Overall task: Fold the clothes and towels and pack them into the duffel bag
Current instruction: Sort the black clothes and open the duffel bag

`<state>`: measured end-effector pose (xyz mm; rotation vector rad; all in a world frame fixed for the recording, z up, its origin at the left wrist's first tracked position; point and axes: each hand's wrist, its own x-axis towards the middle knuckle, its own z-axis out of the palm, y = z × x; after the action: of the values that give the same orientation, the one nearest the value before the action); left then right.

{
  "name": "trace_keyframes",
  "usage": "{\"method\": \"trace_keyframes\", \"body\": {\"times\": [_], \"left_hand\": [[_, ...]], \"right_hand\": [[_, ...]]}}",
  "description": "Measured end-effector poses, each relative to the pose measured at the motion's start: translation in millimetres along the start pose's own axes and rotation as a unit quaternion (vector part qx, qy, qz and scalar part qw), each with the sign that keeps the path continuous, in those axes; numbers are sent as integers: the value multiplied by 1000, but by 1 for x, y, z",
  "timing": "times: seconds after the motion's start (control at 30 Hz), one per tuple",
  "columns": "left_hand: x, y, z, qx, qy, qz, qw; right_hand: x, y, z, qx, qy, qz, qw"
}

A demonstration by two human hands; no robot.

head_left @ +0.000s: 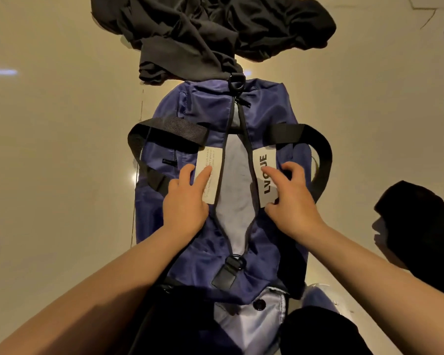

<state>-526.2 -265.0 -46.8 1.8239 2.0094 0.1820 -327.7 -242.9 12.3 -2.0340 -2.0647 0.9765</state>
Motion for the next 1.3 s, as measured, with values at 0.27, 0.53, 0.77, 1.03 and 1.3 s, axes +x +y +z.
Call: {"method": "trace_keyframes", "body": {"times": [0.27, 0.53, 0.77, 1.03, 1.3], "left_hand": [[-49, 0, -78, -166, 28, 26, 985], [-89, 12, -125, -237, -40, 79, 967], [-53, -23, -118, -79, 161, -40, 983], [-54, -49, -90, 128, 104, 50, 985], [11, -26, -85, 282, 98, 205, 932]], "right_hand": [[-57, 9, -89, 84, 5, 29, 996], [-87, 24, -104, 54, -138, 90, 985], [-55, 1, -75, 33, 115, -21, 993], [-26, 13, -25, -161, 2, -7, 987], [25, 2, -36, -301, 99, -96, 943]]}}
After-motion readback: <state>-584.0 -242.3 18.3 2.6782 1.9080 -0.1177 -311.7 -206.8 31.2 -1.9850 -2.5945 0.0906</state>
